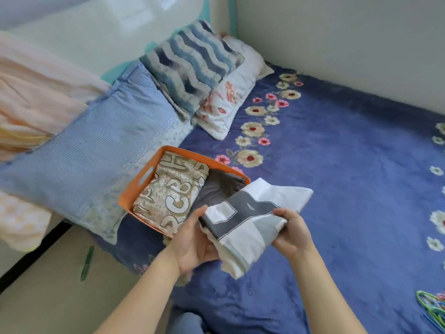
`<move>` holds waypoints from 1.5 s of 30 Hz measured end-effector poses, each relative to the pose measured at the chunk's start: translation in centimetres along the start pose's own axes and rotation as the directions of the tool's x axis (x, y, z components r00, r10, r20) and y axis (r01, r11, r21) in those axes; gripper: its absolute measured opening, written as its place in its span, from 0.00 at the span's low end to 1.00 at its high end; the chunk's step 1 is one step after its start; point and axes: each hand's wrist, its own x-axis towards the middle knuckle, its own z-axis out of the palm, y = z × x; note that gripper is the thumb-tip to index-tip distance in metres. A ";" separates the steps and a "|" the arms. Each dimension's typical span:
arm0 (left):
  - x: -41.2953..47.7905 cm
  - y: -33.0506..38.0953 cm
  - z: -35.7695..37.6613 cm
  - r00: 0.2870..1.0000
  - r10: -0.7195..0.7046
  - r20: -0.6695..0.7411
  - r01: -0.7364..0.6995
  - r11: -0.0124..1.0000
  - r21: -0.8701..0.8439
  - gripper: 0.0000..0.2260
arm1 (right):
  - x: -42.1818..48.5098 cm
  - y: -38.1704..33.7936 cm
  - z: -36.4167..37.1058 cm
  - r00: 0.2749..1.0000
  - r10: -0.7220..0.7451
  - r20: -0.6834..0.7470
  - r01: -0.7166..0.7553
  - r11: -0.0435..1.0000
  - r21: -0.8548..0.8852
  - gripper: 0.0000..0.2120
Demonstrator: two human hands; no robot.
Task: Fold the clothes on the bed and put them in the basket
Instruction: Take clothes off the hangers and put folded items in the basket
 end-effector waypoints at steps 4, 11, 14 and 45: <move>0.0 5.6 -6.3 0.993 -0.039 -0.113 0.050 0.994 0.096 0.13 | 4.1 2.7 7.0 0.999 0.041 -0.002 -0.041 0.985 -0.168 0.15; 1.7 9.0 -12.9 0.992 -0.105 -0.067 0.112 0.987 0.115 0.14 | 10.6 4.9 10.6 0.997 0.038 -0.066 -0.057 0.947 -0.316 0.08; 3.5 7.8 -13.2 0.958 -0.126 -0.258 0.223 0.891 0.394 0.15 | 12.2 6.2 8.6 0.948 -0.062 -0.312 -0.117 0.843 -0.524 0.07; 14.0 2.7 -9.5 0.973 0.111 -0.203 0.227 -0.291 0.929 0.65 | 22.9 9.7 4.3 0.871 -0.285 0.400 -0.009 -0.823 -0.568 0.30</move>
